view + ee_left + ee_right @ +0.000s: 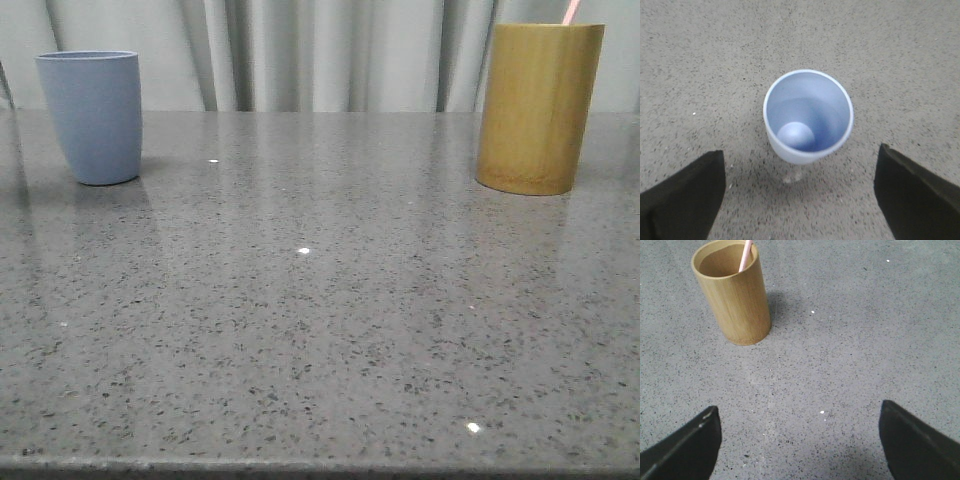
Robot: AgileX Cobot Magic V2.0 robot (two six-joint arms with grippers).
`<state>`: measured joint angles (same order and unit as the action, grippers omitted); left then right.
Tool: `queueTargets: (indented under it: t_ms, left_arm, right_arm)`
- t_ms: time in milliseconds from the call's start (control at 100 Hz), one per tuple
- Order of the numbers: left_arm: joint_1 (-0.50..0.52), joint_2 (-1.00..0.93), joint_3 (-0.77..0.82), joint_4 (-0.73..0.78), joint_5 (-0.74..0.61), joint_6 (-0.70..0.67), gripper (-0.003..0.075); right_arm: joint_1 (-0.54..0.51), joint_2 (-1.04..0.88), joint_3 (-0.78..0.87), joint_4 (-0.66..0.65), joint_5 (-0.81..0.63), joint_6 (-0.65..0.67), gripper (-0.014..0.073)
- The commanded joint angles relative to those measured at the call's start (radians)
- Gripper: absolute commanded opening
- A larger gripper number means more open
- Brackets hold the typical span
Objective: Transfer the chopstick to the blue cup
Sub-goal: 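Grasp the light blue cup rim with the left gripper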
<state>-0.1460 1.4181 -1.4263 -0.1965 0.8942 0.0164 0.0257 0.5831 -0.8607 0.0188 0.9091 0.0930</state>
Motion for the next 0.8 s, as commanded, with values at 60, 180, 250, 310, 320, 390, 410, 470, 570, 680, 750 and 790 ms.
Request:
queueTargets:
  t_ms: [60,180,250,310,320,390,410,470,570,680,750,790]
  left_arm:
    - [0.002,0.070,-0.099,-0.018,-0.030,-0.005,0.0576]
    - [0.002,0.127,-0.131,-0.016,-0.032,-0.005,0.0576]
    - [0.002,0.154,-0.140,-0.012,-0.042,-0.005,0.0576]
    - [0.002,0.174,-0.144,-0.010,-0.051,-0.005,0.0576]
    - [0.002,0.176,-0.144,-0.010,-0.051,-0.005,0.0576]
    - [0.002,0.198,-0.146,-0.010,-0.051,-0.005,0.0576]
    - [0.002,0.205,-0.146,-0.010,-0.051,-0.005,0.0576]
    - [0.002,0.219,-0.146,-0.010,-0.051,-0.005,0.0576]
    - [0.002,0.238,-0.146,-0.010,-0.053,-0.005,0.0576]
    - [0.002,0.252,-0.146,-0.010,-0.053,-0.005,0.0574]
    - [0.002,0.258,-0.146,-0.010,-0.053,-0.005,0.0557]
    - [0.002,0.261,-0.146,-0.010,-0.053,-0.005,0.0533]
  right_arm:
    - [-0.003,0.010,-0.035,-0.002,-0.070,-0.003,0.0635]
    - [-0.003,0.010,-0.035,-0.002,-0.070,-0.003,0.0635]
    - [-0.003,0.010,-0.035,-0.002,-0.070,-0.003,0.0635]
    - [-0.003,0.010,-0.035,-0.002,-0.070,-0.003,0.0635]
    - [-0.003,0.010,-0.035,-0.002,-0.070,-0.003,0.0635]
    - [-0.003,0.010,-0.035,-0.002,-0.070,-0.003,0.0635]
    - [-0.003,0.010,-0.035,-0.002,-0.070,-0.003,0.0635]
    - [-0.003,0.010,-0.035,-0.002,-0.070,-0.003,0.0635]
    - [-0.003,0.010,-0.035,-0.002,-0.070,-0.003,0.0635]
    - [-0.003,0.010,-0.035,-0.002,-0.070,-0.003,0.0635]
    - [-0.003,0.010,-0.035,-0.002,-0.070,-0.003,0.0635]
    - [-0.003,0.010,-0.035,-0.002,-0.070,-0.003,0.0635]
